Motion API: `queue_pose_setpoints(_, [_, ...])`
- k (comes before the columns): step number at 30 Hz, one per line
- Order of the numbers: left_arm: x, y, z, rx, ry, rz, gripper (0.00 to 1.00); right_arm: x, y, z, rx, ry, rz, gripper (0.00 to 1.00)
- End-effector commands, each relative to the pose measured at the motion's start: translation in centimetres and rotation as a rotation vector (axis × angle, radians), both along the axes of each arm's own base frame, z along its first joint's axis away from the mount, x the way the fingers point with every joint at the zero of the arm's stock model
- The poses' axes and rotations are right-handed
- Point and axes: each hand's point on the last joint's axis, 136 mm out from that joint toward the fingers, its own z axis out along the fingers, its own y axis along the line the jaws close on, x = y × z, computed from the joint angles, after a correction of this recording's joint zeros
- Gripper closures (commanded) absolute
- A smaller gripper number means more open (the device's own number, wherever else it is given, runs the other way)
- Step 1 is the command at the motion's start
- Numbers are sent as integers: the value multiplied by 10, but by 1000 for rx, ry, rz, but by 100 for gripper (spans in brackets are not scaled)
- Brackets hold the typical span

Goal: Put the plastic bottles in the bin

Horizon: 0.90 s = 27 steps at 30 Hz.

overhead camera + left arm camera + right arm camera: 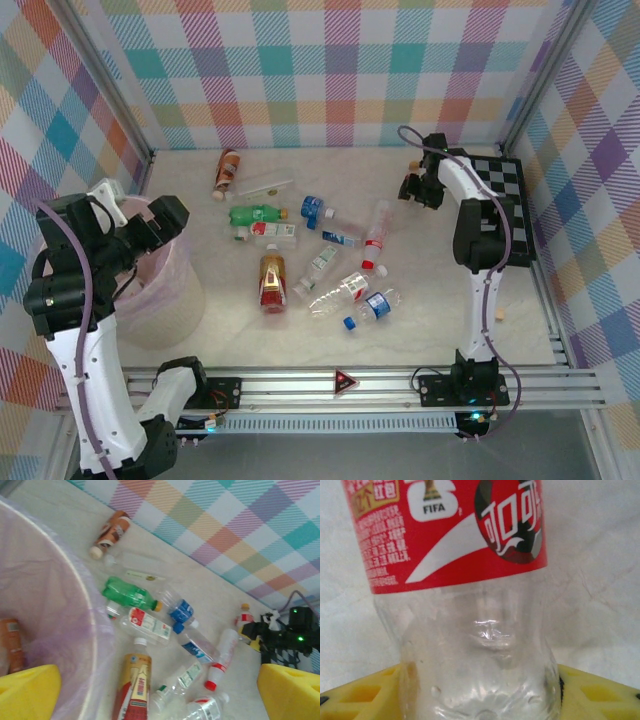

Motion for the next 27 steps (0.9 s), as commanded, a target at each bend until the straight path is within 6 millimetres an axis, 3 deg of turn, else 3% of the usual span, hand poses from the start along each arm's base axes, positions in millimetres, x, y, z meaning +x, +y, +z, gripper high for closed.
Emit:
queue_pose_setpoints(1, [20, -21, -2, -69, -14, -76, 0, -9, -4, 46, 31, -75, 16, 44])
queue_pose_setpoints(4, [38, -44, -14, -61, -1, -139, 0, -22, 1, 68, 76, -109, 46, 44])
queue_pose_setpoints(9, [69, -95, -22, -48, 4, -260, 0, -58, 34, 117, 234, -225, 157, 48])
queue_pose_setpoints(17, [103, -185, -20, -126, -8, -437, 0, -150, 129, 186, 410, -434, 546, 50])
queue_pose_setpoints(21, [113, -214, -20, -227, -29, -507, 0, -191, 171, 205, 548, -535, 738, 49])
queue_pose_setpoints(27, [112, -262, -33, -263, -1, -592, 0, -223, 200, 216, 647, -561, 824, 49])
